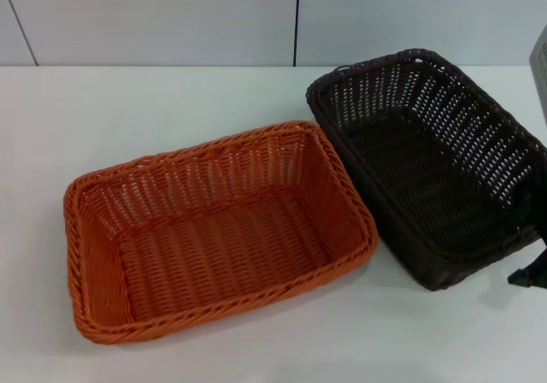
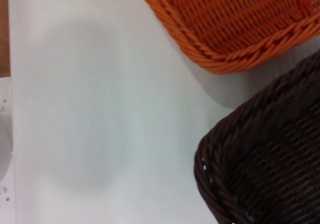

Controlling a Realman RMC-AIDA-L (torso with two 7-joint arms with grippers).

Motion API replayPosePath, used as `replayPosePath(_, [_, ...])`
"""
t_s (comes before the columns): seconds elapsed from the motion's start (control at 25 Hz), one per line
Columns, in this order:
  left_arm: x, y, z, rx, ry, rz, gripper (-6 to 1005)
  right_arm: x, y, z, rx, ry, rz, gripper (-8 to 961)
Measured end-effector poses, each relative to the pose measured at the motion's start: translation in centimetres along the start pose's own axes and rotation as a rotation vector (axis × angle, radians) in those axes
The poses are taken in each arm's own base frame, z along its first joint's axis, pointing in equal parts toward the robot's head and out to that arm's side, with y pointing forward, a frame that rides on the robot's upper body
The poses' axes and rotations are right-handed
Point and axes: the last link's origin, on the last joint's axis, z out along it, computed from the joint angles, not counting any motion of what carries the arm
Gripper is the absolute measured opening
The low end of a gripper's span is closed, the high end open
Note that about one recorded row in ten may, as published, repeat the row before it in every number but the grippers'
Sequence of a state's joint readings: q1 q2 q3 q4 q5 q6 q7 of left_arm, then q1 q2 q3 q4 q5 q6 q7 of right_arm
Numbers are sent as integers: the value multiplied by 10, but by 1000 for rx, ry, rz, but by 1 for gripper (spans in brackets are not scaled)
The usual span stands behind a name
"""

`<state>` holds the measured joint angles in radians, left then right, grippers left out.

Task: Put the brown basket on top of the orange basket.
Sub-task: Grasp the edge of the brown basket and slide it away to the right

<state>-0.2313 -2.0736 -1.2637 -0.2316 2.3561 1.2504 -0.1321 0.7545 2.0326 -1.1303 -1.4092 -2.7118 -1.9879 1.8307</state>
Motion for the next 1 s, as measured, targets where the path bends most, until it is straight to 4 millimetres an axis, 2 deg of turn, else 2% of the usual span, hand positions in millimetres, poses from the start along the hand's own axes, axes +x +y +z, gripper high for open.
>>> replayPosePath(0.2, [0,-1,-1,3,2,-6,776,1,1,14,-24,28,-5,814])
replayPosePath(0.68, [0,-1,-2,3,1,-8,775,4,-6,25,2,73,-12,814])
replayPosePath(1.0, [0,-1,-2,0,0,-8,774,5,-11,45,14,114,-39,814])
